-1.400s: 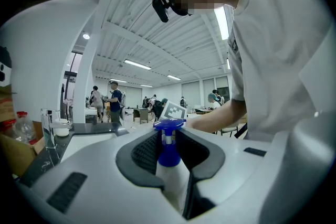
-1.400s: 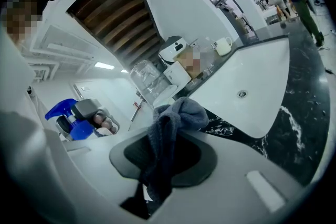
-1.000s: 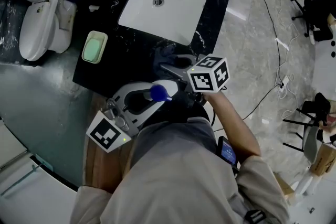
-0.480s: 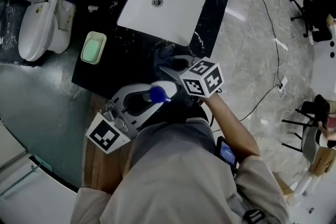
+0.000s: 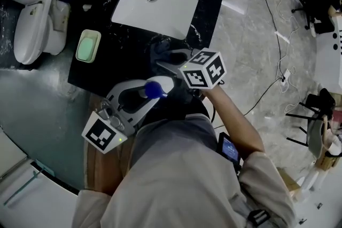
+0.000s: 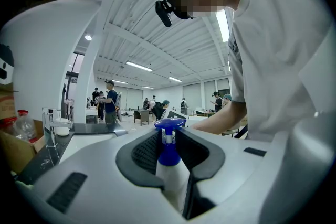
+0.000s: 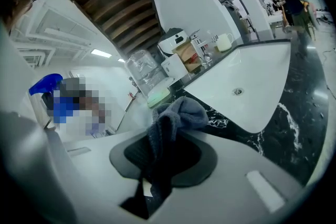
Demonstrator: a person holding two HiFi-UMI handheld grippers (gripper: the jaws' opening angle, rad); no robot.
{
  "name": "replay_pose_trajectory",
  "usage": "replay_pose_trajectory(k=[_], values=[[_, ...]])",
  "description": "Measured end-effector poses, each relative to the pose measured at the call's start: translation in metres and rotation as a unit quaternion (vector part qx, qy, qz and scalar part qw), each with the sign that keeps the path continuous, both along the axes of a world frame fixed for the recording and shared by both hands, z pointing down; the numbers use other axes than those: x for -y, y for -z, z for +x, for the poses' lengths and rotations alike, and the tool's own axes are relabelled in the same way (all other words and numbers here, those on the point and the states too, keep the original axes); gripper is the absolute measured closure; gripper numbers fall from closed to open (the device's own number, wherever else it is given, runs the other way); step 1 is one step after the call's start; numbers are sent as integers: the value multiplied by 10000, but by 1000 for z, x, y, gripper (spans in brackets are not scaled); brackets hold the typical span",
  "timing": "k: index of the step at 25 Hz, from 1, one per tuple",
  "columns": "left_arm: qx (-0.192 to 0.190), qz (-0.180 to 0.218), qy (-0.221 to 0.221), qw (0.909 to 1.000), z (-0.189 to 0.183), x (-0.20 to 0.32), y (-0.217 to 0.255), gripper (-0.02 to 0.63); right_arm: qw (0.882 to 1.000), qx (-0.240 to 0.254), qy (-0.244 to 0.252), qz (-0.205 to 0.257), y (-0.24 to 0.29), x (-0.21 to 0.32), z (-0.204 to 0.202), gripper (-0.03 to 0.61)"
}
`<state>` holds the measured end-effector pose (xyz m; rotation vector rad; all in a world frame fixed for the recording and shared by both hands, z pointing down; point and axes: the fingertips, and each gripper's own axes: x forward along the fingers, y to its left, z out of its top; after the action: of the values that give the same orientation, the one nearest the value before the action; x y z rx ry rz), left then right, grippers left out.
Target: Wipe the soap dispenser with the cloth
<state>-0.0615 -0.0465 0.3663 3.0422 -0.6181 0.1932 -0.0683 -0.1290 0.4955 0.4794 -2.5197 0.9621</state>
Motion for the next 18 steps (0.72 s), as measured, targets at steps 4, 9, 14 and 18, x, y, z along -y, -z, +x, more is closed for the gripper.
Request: replay_pose_trajectory(k=[4, 9, 14, 18], values=[[-11, 6, 5, 10000, 0, 0, 0, 531, 10000, 70, 44, 38, 9, 0, 1, 506], [-15, -15, 10, 10000, 0, -2, -1, 531, 9995, 179, 230, 99, 24, -2, 1, 506], [-26, 33, 3, 10000, 0, -1, -2, 531, 9986, 396, 306, 162, 45, -1, 1, 506], [-24, 41, 18, 10000, -1, -2, -2, 531, 9970, 718, 264, 154, 67, -1, 0, 506]])
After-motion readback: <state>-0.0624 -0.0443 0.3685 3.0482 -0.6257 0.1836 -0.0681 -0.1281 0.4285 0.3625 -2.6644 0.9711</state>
